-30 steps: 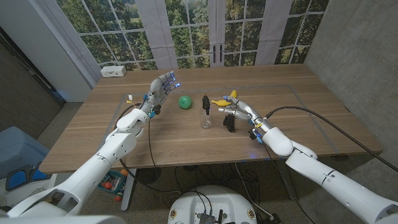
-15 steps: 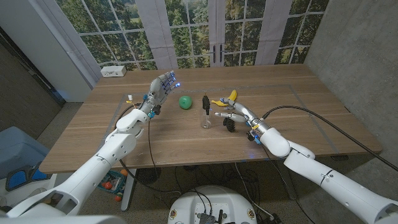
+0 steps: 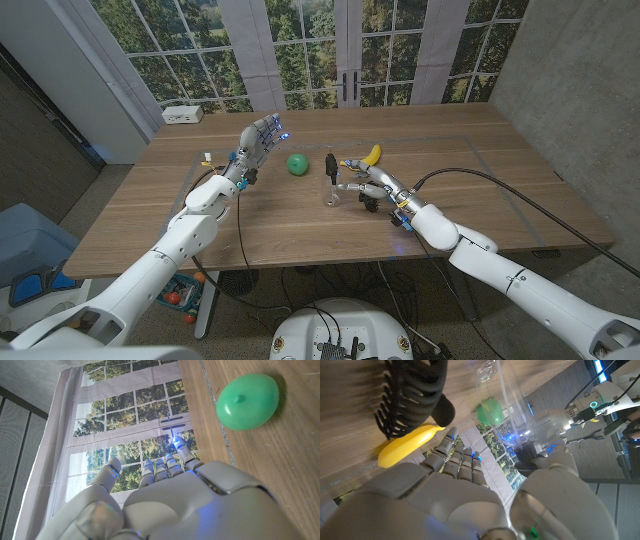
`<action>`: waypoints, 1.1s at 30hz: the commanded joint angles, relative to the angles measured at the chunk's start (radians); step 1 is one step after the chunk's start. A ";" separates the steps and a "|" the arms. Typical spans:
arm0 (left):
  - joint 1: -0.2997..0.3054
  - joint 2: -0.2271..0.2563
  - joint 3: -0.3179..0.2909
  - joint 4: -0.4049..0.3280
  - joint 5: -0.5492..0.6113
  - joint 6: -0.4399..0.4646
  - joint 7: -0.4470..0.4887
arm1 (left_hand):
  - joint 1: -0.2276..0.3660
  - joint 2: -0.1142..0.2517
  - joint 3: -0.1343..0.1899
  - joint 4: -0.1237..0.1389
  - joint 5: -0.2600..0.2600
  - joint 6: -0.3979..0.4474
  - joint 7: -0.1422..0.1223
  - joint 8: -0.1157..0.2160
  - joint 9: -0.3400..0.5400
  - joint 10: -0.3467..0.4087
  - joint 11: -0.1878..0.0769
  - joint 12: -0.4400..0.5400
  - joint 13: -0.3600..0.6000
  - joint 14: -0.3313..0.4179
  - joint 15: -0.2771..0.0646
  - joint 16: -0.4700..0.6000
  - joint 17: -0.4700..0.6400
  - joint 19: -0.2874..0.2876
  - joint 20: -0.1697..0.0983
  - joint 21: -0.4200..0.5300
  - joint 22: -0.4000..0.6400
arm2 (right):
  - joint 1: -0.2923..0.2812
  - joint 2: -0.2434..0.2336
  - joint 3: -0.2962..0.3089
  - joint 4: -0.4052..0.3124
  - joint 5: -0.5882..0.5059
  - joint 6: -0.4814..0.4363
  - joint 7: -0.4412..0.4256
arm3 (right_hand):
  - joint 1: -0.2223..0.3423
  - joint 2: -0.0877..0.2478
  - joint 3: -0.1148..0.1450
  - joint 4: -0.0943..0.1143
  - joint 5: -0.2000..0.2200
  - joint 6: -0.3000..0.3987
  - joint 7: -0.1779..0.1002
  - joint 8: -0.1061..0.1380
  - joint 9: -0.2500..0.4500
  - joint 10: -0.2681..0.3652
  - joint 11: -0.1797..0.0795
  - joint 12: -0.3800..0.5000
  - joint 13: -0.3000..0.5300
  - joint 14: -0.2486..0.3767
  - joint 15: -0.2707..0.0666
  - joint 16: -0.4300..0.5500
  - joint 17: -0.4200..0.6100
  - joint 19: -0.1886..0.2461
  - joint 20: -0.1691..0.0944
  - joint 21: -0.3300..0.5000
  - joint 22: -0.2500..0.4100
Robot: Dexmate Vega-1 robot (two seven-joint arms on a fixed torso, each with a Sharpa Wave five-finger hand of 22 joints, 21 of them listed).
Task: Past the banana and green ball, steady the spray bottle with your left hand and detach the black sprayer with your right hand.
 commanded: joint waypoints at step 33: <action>0.013 0.015 -0.012 -0.016 -0.007 0.005 0.005 | -0.018 0.031 0.004 0.011 0.011 0.005 0.003 0.005 0.004 0.009 0.000 0.005 0.003 0.006 -0.003 -0.001 -0.001 0.014 -0.002 -0.016 0.003 | 0.121 0.114 -0.097 0.186 -0.064 0.068 -0.012 | 0.034 0.009 0.000 0.011 0.026 0.008 -0.016 0.008 0.003 0.018 -0.015 0.010 0.002 0.014 -0.004 0.014 -0.003 0.012 0.016 -0.027 0.008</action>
